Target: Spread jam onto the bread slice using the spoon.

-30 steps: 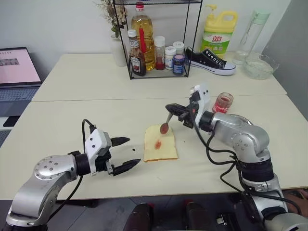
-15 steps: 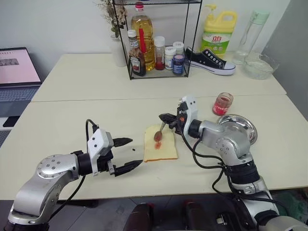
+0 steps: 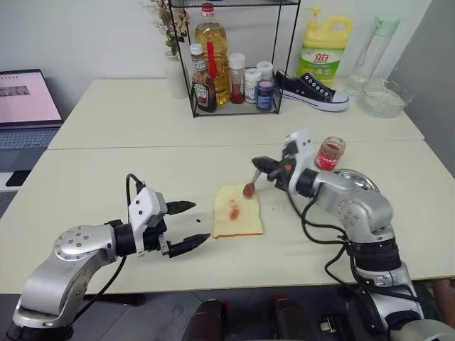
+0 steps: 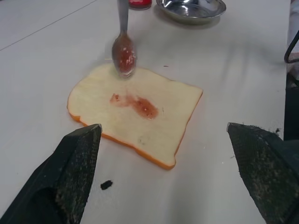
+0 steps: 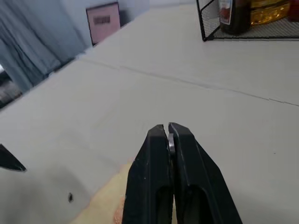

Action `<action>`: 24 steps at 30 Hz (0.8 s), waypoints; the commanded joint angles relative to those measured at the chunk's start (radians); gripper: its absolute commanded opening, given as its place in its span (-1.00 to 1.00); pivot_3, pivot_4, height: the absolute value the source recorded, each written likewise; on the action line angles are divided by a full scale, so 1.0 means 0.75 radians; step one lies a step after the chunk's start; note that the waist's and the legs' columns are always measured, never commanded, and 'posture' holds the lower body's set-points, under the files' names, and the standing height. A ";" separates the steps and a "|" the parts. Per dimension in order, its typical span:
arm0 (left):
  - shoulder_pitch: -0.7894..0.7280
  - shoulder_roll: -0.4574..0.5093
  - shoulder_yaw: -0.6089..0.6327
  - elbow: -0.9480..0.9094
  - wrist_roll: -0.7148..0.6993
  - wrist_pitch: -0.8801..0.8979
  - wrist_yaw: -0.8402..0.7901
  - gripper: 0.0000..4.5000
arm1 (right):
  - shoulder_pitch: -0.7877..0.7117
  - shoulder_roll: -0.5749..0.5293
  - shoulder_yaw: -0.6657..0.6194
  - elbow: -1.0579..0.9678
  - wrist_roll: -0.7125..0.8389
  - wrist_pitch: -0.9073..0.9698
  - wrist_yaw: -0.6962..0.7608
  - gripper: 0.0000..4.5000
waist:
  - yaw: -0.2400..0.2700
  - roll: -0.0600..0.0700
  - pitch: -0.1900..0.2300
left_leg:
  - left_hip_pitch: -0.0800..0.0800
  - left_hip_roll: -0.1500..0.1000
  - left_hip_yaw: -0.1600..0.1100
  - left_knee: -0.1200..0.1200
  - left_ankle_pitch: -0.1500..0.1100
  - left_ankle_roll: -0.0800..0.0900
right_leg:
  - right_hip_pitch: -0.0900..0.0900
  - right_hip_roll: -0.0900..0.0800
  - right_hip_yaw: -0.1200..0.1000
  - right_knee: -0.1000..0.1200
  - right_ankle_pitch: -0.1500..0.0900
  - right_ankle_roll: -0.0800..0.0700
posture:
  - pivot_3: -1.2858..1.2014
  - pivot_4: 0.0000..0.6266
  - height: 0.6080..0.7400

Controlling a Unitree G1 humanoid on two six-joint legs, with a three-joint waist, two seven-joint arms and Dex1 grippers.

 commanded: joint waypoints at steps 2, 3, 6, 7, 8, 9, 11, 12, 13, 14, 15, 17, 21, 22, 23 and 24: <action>-0.022 0.020 0.002 -0.012 -0.004 -0.021 -0.007 1.00 | -0.023 0.113 -0.204 0.020 0.301 0.204 -0.153 -0.98 | -0.002 0.000 0.000 | 0.000 0.001 0.000 -0.001 0.000 0.000 | 0.000 -0.001 0.000 0.000 0.000 0.000 | 0.03 -0.52 1.00; -0.026 0.020 0.001 -0.012 -0.005 -0.019 -0.006 1.00 | -0.014 0.128 -0.218 0.045 0.315 0.221 -0.176 -0.98 | -0.003 0.000 0.000 | 0.000 0.001 0.000 -0.001 0.000 0.000 | 0.000 -0.001 0.000 0.000 0.000 0.000 | 0.03 -0.52 1.00; -0.023 0.024 0.005 -0.018 -0.008 -0.014 -0.007 1.00 | 0.033 0.150 -0.193 0.101 0.308 0.234 -0.175 -0.98 | -0.004 0.000 0.000 | 0.000 0.001 0.000 -0.001 0.000 0.000 | 0.000 0.000 0.000 0.000 0.000 0.000 | 0.03 -0.52 1.00; -0.020 0.026 0.007 -0.021 -0.010 -0.012 -0.008 1.00 | 0.045 0.155 -0.184 0.121 0.300 0.234 -0.171 -0.98 | -0.004 0.000 0.000 | 0.000 0.000 0.001 -0.001 0.000 0.000 | 0.000 0.000 0.000 0.000 0.000 0.000 | 0.03 -0.52 1.00; -0.018 0.027 0.009 -0.025 -0.011 -0.010 -0.008 1.00 | 0.054 0.163 -0.180 0.144 0.296 0.235 -0.170 -0.98 | -0.004 0.000 0.000 | 0.000 0.000 0.001 -0.001 0.000 0.000 | 0.000 0.001 0.000 0.000 0.000 0.000 | 0.03 -0.52 1.00; -0.015 0.028 0.011 -0.028 -0.013 -0.008 -0.007 1.00 | 0.063 0.166 -0.168 0.160 0.285 0.229 -0.163 -0.98 | -0.005 0.000 0.000 | 0.000 0.000 0.001 -0.001 0.000 0.000 | 0.000 0.002 0.000 0.000 0.000 0.000 | 0.03 -0.52 1.00; -0.010 0.029 0.014 -0.036 -0.015 -0.004 -0.004 1.00 | 0.077 0.176 -0.146 0.201 0.257 0.208 -0.152 -0.98 | -0.005 0.000 0.000 | 0.000 0.000 0.001 -0.001 0.000 0.000 | 0.000 0.003 0.000 0.000 0.000 0.000 | 0.03 -0.52 1.00; -0.007 0.029 0.014 -0.040 -0.015 -0.002 -0.002 1.00 | 0.085 0.177 -0.130 0.224 0.236 0.192 -0.142 -0.98 | -0.006 0.000 0.000 | 0.000 0.000 0.001 -0.001 0.000 0.000 | 0.000 0.003 0.000 0.000 0.000 0.000 | 0.03 -0.52 1.00; -0.007 0.028 0.013 -0.044 -0.016 0.000 0.001 1.00 | 0.090 0.175 -0.114 0.245 0.214 0.177 -0.134 -0.98 | -0.006 0.000 0.000 | 0.000 0.000 0.001 -0.001 0.000 0.000 | -0.001 0.003 0.000 0.000 0.000 0.000 | 0.03 -0.52 1.00; -0.006 0.028 0.013 -0.046 -0.015 0.001 0.003 1.00 | 0.092 0.176 -0.108 0.266 0.200 0.167 -0.133 -0.98 | -0.005 0.000 0.000 | 0.000 0.000 0.001 -0.001 0.000 0.000 | -0.001 0.003 0.000 0.000 0.000 0.000 | 0.03 -0.52 1.00; -0.006 0.028 0.013 -0.048 -0.015 0.002 0.004 1.00 | 0.093 0.174 -0.102 0.277 0.192 0.161 -0.129 -0.98 | -0.005 0.000 0.000 | 0.000 0.000 0.001 -0.001 0.000 0.000 | -0.001 0.003 0.000 0.000 0.000 0.000 | 0.03 -0.52 1.00; -0.004 0.028 0.014 -0.049 -0.015 0.002 0.006 1.00 | 0.104 0.126 -0.029 0.278 0.114 0.124 -0.092 -0.98 | -0.005 0.001 0.000 | 0.000 0.000 0.001 0.000 0.000 0.000 | 0.000 0.003 0.000 0.000 0.000 0.000 | 0.03 -0.52 1.00; 0.000 0.027 0.013 -0.051 -0.012 0.001 0.008 1.00 | 0.096 0.080 -0.017 0.308 0.061 0.069 -0.057 -0.98 | -0.004 0.000 0.000 | 0.000 0.000 0.001 0.000 0.000 0.000 | 0.000 0.003 -0.001 0.000 0.000 0.000 | 0.03 -0.52 1.00; 0.000 0.025 0.012 -0.050 -0.012 -0.001 0.009 1.00 | 0.081 0.062 -0.032 0.322 0.054 0.058 -0.052 -0.98 | -0.004 0.000 0.000 | 0.000 0.000 0.001 0.000 0.000 0.000 | 0.000 0.003 -0.001 0.000 0.000 0.000 | 0.03 -0.52 1.00; 0.000 0.024 0.009 -0.049 -0.009 -0.004 0.009 1.00 | 0.068 0.045 -0.045 0.336 0.049 0.048 -0.047 -0.98 | -0.003 0.000 0.000 | 0.000 0.000 0.001 0.000 0.000 0.000 | 0.000 0.003 -0.001 0.000 0.000 0.000 | 0.03 -0.52 1.00; -0.001 0.022 0.005 -0.047 -0.006 -0.008 0.008 1.00 | 0.056 0.028 -0.056 0.350 0.045 0.040 -0.042 -0.98 | -0.002 0.000 0.000 | 0.000 -0.001 0.001 0.000 0.000 0.000 | 0.000 0.003 -0.001 0.000 0.000 0.000 | 0.03 -0.52 1.00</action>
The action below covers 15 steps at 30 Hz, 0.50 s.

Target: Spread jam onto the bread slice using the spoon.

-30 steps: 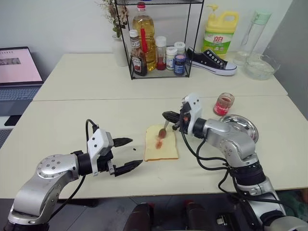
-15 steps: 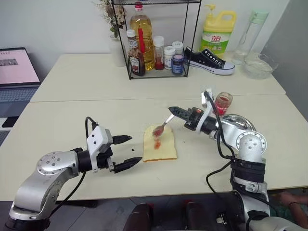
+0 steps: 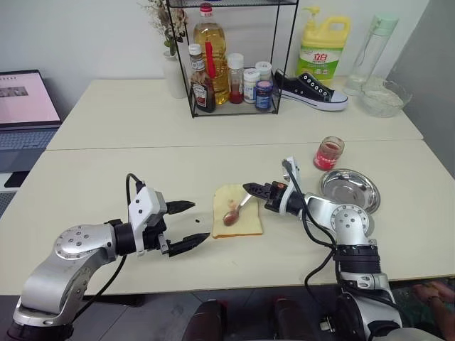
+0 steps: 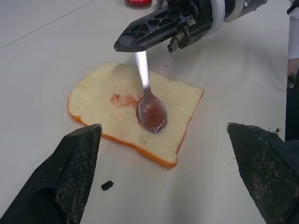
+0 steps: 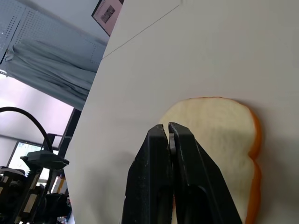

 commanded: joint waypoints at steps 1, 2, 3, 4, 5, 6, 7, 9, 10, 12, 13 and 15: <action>-0.005 0.018 0.002 -0.044 -0.005 -0.015 0.005 1.00 | -0.053 -0.076 -0.061 0.029 -0.047 -0.049 0.004 -0.98 | 0.002 0.000 0.000 | 0.000 0.000 0.000 0.000 0.000 0.000 | 0.000 0.000 0.000 0.000 0.000 0.000 | 0.03 -0.52 1.00; -0.010 0.016 -0.001 -0.042 -0.004 -0.016 0.005 1.00 | -0.065 -0.093 -0.071 0.035 -0.042 -0.049 0.007 -0.98 | 0.003 0.000 0.000 | 0.000 -0.001 0.000 0.000 0.000 0.000 | 0.000 0.000 0.000 0.000 0.000 0.000 | 0.03 -0.52 1.00; -0.013 0.015 -0.004 -0.040 -0.003 -0.017 0.005 1.00 | -0.074 -0.105 -0.080 0.040 -0.038 -0.049 0.009 -0.98 | 0.004 0.000 0.000 | 0.000 -0.001 0.000 0.000 0.000 0.000 | 0.000 -0.001 0.000 0.000 0.000 0.000 | 0.03 -0.52 1.00; -0.014 0.015 -0.005 -0.036 -0.002 -0.019 0.003 1.00 | -0.085 -0.116 -0.091 0.046 -0.035 -0.049 0.009 -0.98 | 0.004 0.000 0.000 | 0.000 -0.001 0.000 0.000 0.000 0.000 | 0.000 -0.001 0.000 0.000 0.000 0.000 | 0.03 -0.52 1.00; -0.017 0.016 -0.006 -0.032 -0.001 -0.022 0.000 1.00 | -0.100 -0.128 -0.104 0.051 -0.030 -0.049 0.007 -0.98 | 0.003 0.000 0.000 | 0.000 -0.001 0.000 0.000 0.000 0.000 | 0.000 -0.001 0.000 0.000 0.000 0.000 | 0.03 -0.52 1.00; -0.019 0.016 -0.007 -0.028 -0.001 -0.025 -0.002 1.00 | -0.111 -0.135 -0.115 0.056 -0.025 -0.049 0.005 -0.98 | 0.002 0.000 0.000 | 0.000 -0.001 0.000 0.000 0.000 0.000 | 0.000 -0.001 0.000 0.000 0.000 0.000 | 0.03 -0.52 1.00; -0.020 0.017 -0.007 -0.025 -0.001 -0.026 -0.004 1.00 | -0.119 -0.139 -0.123 0.058 -0.022 -0.047 0.004 -0.98 | 0.001 0.000 0.000 | 0.000 0.000 0.000 0.000 0.000 0.000 | 0.000 -0.001 0.000 0.000 0.000 0.000 | 0.03 -0.52 1.00; -0.024 0.018 -0.009 -0.021 0.000 -0.029 -0.007 1.00 | -0.135 -0.133 -0.146 0.051 -0.001 -0.036 -0.005 -0.98 | 0.000 0.000 0.000 | 0.000 0.000 0.000 0.000 0.000 0.000 | 0.000 0.000 0.000 0.000 0.000 0.000 | 0.03 -0.52 1.00; -0.028 0.019 -0.010 -0.019 0.000 -0.030 -0.008 1.00 | -0.145 -0.115 -0.164 0.034 0.032 -0.018 -0.017 -0.98 | 0.000 0.000 0.000 | 0.000 0.000 0.000 0.000 0.000 0.000 | 0.000 0.000 0.001 0.000 0.000 0.000 | 0.03 -0.52 1.00; -0.030 0.021 -0.011 -0.017 -0.001 -0.032 -0.010 1.00 | -0.158 -0.085 -0.185 0.004 0.077 0.012 -0.038 -0.98 | 0.000 0.000 0.000 | 0.000 0.000 0.000 0.000 0.000 0.000 | 0.000 0.000 0.001 0.000 0.000 0.000 | 0.03 -0.52 1.00; -0.030 0.022 -0.011 -0.016 -0.001 -0.033 -0.012 1.00 | -0.161 -0.068 -0.189 -0.014 0.098 0.029 -0.046 -0.98 | 0.000 0.000 0.000 | 0.000 0.000 0.000 0.000 0.000 0.000 | 0.000 0.000 0.001 0.000 0.000 0.000 | 0.03 -0.52 1.00; -0.038 0.023 -0.012 -0.014 -0.003 -0.031 -0.013 1.00 | -0.162 -0.013 -0.181 -0.052 0.147 0.066 -0.059 -0.98 | -0.001 0.000 0.000 | 0.000 0.000 0.000 0.000 0.000 0.000 | 0.000 0.000 0.001 0.000 0.000 0.000 | 0.03 -0.52 1.00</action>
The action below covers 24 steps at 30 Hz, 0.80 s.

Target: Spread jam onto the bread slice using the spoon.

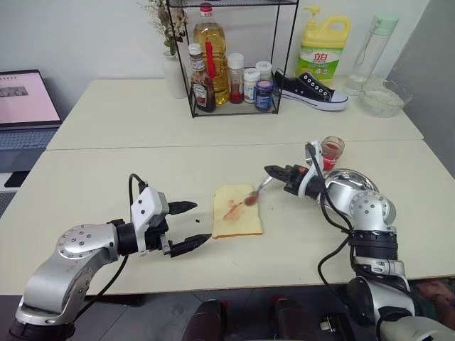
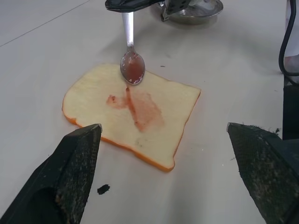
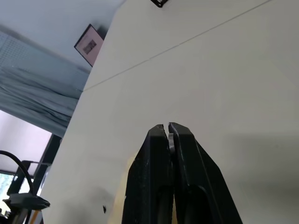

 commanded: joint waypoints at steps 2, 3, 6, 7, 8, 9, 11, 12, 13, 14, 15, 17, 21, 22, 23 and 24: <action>-0.032 0.024 0.009 -0.017 -0.006 -0.021 -0.008 1.00 | -0.038 0.090 -0.006 -0.111 0.113 0.056 -0.021 -0.98 | -0.001 0.000 0.000 | 0.000 0.001 0.000 0.000 0.000 0.000 | 0.000 0.000 0.000 0.000 0.000 0.000 | 0.03 -0.52 1.00; -0.035 0.023 0.007 -0.018 -0.006 -0.019 -0.008 1.00 | -0.036 0.103 0.000 -0.107 0.107 0.053 -0.025 -0.98 | -0.001 0.000 0.000 | 0.000 0.001 0.000 0.000 0.000 0.000 | 0.000 0.000 0.000 0.000 0.000 0.000 | 0.03 -0.52 1.00; -0.037 0.023 0.006 -0.022 -0.007 -0.017 -0.009 1.00 | -0.034 0.140 0.043 -0.039 0.032 -0.008 -0.020 -0.98 | 0.000 0.000 0.000 | 0.000 0.000 0.000 0.000 0.000 0.000 | 0.000 0.000 0.000 0.000 0.000 0.000 | 0.03 -0.52 1.00; -0.037 0.023 0.007 -0.023 -0.007 -0.016 -0.009 1.00 | -0.035 0.145 0.051 -0.020 0.013 -0.024 -0.019 -0.98 | 0.000 0.000 0.000 | 0.000 0.000 0.000 0.000 0.000 0.000 | 0.000 0.000 0.000 0.000 0.000 0.000 | 0.03 -0.52 1.00; -0.036 0.024 0.007 -0.024 -0.007 -0.016 -0.008 1.00 | -0.037 0.148 0.056 0.001 -0.007 -0.043 -0.020 -0.98 | 0.000 0.000 0.000 | 0.000 0.000 0.000 0.000 0.000 0.000 | 0.000 0.000 0.000 0.000 0.000 0.000 | 0.03 -0.52 1.00; -0.034 0.024 0.008 -0.027 -0.008 -0.014 -0.007 1.00 | -0.043 0.150 0.059 0.031 -0.030 -0.070 -0.023 -0.98 | 0.000 0.000 0.000 | 0.000 0.000 0.000 0.000 0.000 0.000 | 0.000 0.000 0.000 0.000 0.000 0.000 | 0.03 -0.52 1.00; -0.032 0.024 0.008 -0.031 -0.008 -0.012 -0.004 1.00 | -0.054 0.151 0.060 0.080 -0.067 -0.111 -0.023 -0.98 | 0.000 0.000 0.000 | 0.000 0.000 0.000 0.000 0.000 0.000 | 0.000 0.000 -0.001 0.000 0.000 0.000 | 0.03 -0.52 1.00; -0.029 0.024 0.009 -0.033 -0.008 -0.011 -0.003 1.00 | -0.059 0.151 0.058 0.104 -0.084 -0.127 -0.025 -0.98 | -0.001 0.000 0.000 | 0.000 0.000 0.000 0.000 0.000 0.000 | 0.000 0.000 -0.001 0.000 0.000 0.000 | 0.03 -0.52 1.00; -0.028 0.023 0.009 -0.035 -0.008 -0.011 -0.002 1.00 | -0.063 0.150 0.057 0.120 -0.094 -0.136 -0.025 -0.98 | -0.001 0.000 0.000 | 0.000 0.000 0.001 0.000 0.000 0.000 | 0.000 0.000 -0.001 0.000 0.000 0.000 | 0.03 -0.52 1.00; -0.025 0.023 0.009 -0.037 -0.007 -0.011 0.001 1.00 | -0.058 0.142 0.061 0.127 -0.106 -0.136 -0.023 -0.98 | -0.001 0.000 0.000 | 0.000 0.000 0.001 0.000 0.000 0.000 | -0.001 0.000 -0.001 0.000 0.000 0.000 | 0.03 -0.52 1.00; -0.024 0.021 0.008 -0.039 -0.007 -0.010 0.003 1.00 | -0.046 0.132 0.069 0.120 -0.111 -0.124 -0.012 -0.98 | -0.001 0.000 0.000 | 0.000 0.000 0.001 0.000 0.000 0.000 | -0.001 0.000 -0.001 0.000 0.000 0.000 | 0.03 -0.52 1.00; -0.024 0.019 0.006 -0.040 -0.006 -0.010 0.006 1.00 | -0.020 0.108 0.094 0.089 -0.119 -0.091 0.008 -0.98 | -0.001 0.000 0.000 | 0.000 0.000 0.000 0.000 0.000 0.000 | -0.001 0.001 -0.001 0.000 0.000 0.000 | 0.03 -0.52 1.00; -0.025 0.018 0.003 -0.034 -0.004 -0.015 0.005 1.00 | 0.029 0.059 0.115 -0.001 -0.080 0.006 0.038 -0.98 | 0.002 0.000 0.000 | 0.000 0.000 0.000 0.000 0.000 0.000 | 0.000 0.000 0.000 0.000 0.000 0.000 | 0.03 -0.52 1.00; -0.028 0.015 0.003 -0.030 -0.001 -0.020 0.007 1.00 | 0.046 0.041 0.113 -0.035 -0.062 0.043 0.046 -0.98 | 0.002 0.000 0.000 | 0.000 0.000 0.000 0.000 0.000 0.000 | 0.000 0.000 0.000 0.000 0.000 0.000 | 0.03 -0.52 1.00; -0.030 0.013 0.002 -0.026 0.002 -0.023 0.008 1.00 | 0.059 0.028 0.106 -0.059 -0.046 0.075 0.046 -0.98 | 0.003 0.000 0.000 | 0.000 0.000 0.000 0.000 0.000 0.000 | 0.000 0.000 0.000 0.000 0.000 0.000 | 0.03 -0.52 1.00; -0.033 0.011 0.001 -0.024 0.003 -0.024 0.010 1.00 | 0.073 0.015 0.100 -0.082 -0.033 0.101 0.048 -0.98 | 0.002 0.000 0.000 | 0.000 0.000 0.000 0.000 0.000 0.000 | 0.000 0.000 0.000 -0.001 0.000 0.000 | 0.03 -0.52 1.00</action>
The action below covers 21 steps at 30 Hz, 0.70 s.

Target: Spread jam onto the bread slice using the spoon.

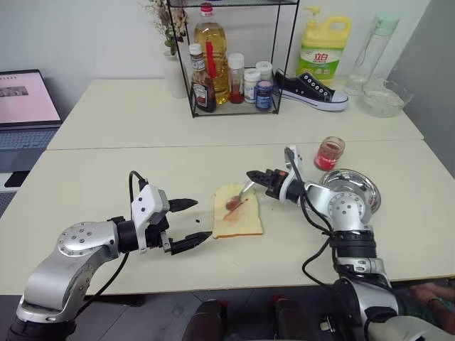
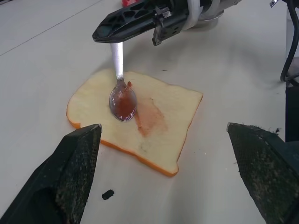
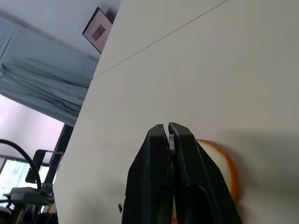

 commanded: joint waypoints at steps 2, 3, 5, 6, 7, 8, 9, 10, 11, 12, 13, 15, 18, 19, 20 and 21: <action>-0.012 0.009 0.002 -0.023 0.002 -0.025 0.008 1.00 | 0.056 -0.060 -0.020 -0.129 0.069 0.135 0.010 -0.98 | -0.001 0.000 0.000 | 0.000 0.000 0.000 0.000 0.000 0.000 | 0.000 0.000 0.000 0.000 0.000 0.000 | 0.03 -0.52 1.00; -0.011 0.008 0.002 -0.025 0.002 -0.025 0.008 1.00 | 0.063 -0.067 -0.028 -0.144 0.081 0.152 0.008 -0.98 | -0.001 0.000 0.000 | 0.000 0.000 0.000 0.000 0.000 0.000 | 0.000 0.000 0.000 0.000 0.000 0.000 | 0.03 -0.52 1.00; -0.007 0.008 0.003 -0.028 0.000 -0.024 0.008 1.00 | 0.072 -0.075 -0.042 -0.166 0.098 0.177 0.000 -0.98 | -0.002 0.000 0.000 | 0.000 0.000 0.000 0.000 0.000 0.000 | 0.000 0.000 0.000 0.000 0.000 0.000 | 0.03 -0.52 1.00; -0.005 0.008 0.003 -0.029 -0.001 -0.023 0.009 1.00 | 0.073 -0.077 -0.051 -0.173 0.105 0.188 -0.004 -0.98 | -0.003 0.000 0.000 | 0.000 0.000 0.000 0.000 0.000 0.000 | 0.000 0.000 0.000 0.000 0.000 0.000 | 0.03 -0.52 1.00; -0.004 0.008 0.003 -0.030 -0.002 -0.023 0.009 1.00 | 0.073 -0.077 -0.059 -0.178 0.110 0.197 -0.009 -0.98 | -0.003 0.000 0.000 | 0.000 0.000 0.000 0.000 0.000 0.000 | 0.000 0.000 0.000 0.000 0.000 0.000 | 0.03 -0.52 1.00; -0.004 0.009 0.003 -0.030 -0.003 -0.021 0.008 1.00 | 0.072 -0.077 -0.066 -0.182 0.116 0.206 -0.013 -0.98 | -0.002 0.000 0.000 | 0.000 0.000 0.000 0.000 0.000 0.000 | 0.000 0.000 0.000 0.000 0.000 0.000 | 0.03 -0.52 1.00; -0.004 0.009 0.003 -0.031 -0.003 -0.020 0.008 1.00 | 0.070 -0.076 -0.073 -0.187 0.121 0.215 -0.017 -0.98 | -0.002 0.000 0.000 | 0.000 0.000 0.000 0.000 0.000 0.000 | 0.000 0.000 0.000 0.000 0.000 0.000 | 0.03 -0.52 1.00; -0.004 0.010 0.003 -0.030 -0.004 -0.019 0.008 1.00 | 0.068 -0.072 -0.083 -0.194 0.129 0.227 -0.022 -0.98 | -0.002 0.000 0.000 | 0.000 0.000 0.000 0.000 0.000 0.000 | 0.000 0.000 0.000 0.000 0.000 0.000 | 0.03 -0.52 1.00; -0.004 0.010 0.003 -0.030 -0.004 -0.018 0.007 1.00 | 0.065 -0.068 -0.095 -0.202 0.140 0.242 -0.028 -0.98 | -0.002 0.000 0.000 | 0.000 0.000 0.000 0.000 0.000 0.000 | 0.000 0.000 0.000 0.000 0.000 0.000 | 0.03 -0.52 1.00; -0.004 0.011 0.003 -0.030 -0.004 -0.018 0.007 1.00 | 0.063 -0.065 -0.105 -0.209 0.150 0.255 -0.035 -0.98 | -0.002 0.000 0.000 | 0.000 0.000 0.000 0.000 0.000 0.000 | 0.000 0.000 0.000 0.000 0.000 0.000 | 0.03 -0.52 1.00; -0.004 0.011 0.004 -0.029 -0.004 -0.018 0.006 1.00 | 0.062 -0.063 -0.115 -0.216 0.161 0.269 -0.042 -0.98 | -0.002 0.000 0.000 | 0.000 0.000 0.000 0.000 0.000 0.000 | 0.000 0.000 0.000 0.000 0.000 0.000 | 0.03 -0.52 1.00; -0.005 0.012 0.003 -0.028 -0.004 -0.019 0.005 1.00 | 0.063 -0.068 -0.130 -0.236 0.184 0.301 -0.049 -0.98 | -0.002 0.000 0.000 | 0.000 0.000 0.000 0.000 0.000 0.000 | 0.000 0.000 0.000 0.000 0.000 0.000 | 0.03 -0.52 1.00; -0.009 0.012 0.002 -0.026 -0.003 -0.019 0.005 1.00 | 0.068 -0.080 -0.152 -0.255 0.207 0.346 -0.055 -0.98 | -0.002 0.000 0.000 | 0.000 0.000 0.000 0.000 0.000 0.000 | 0.000 0.000 0.000 0.000 0.000 0.000 | 0.03 -0.52 1.00; -0.010 0.011 0.001 -0.025 -0.002 -0.019 0.005 1.00 | 0.071 -0.084 -0.159 -0.259 0.210 0.358 -0.056 -0.98 | -0.002 0.000 0.000 | 0.000 0.000 0.000 0.000 0.000 0.000 | 0.000 0.000 0.000 0.000 0.000 0.000 | 0.03 -0.52 1.00; -0.012 0.010 0.000 -0.025 -0.002 -0.018 0.007 1.00 | 0.076 -0.090 -0.165 -0.261 0.212 0.369 -0.059 -0.98 | -0.002 0.000 0.000 | 0.000 0.000 0.000 0.000 0.000 0.000 | 0.000 0.000 0.000 0.000 0.000 0.000 | 0.03 -0.52 1.00; -0.012 0.009 -0.001 -0.024 -0.001 -0.019 0.007 1.00 | 0.083 -0.100 -0.169 -0.264 0.212 0.378 -0.057 -0.98 | -0.002 0.000 0.000 | 0.000 0.000 0.000 0.000 0.000 0.000 | 0.000 0.000 0.000 0.000 0.000 0.000 | 0.03 -0.52 1.00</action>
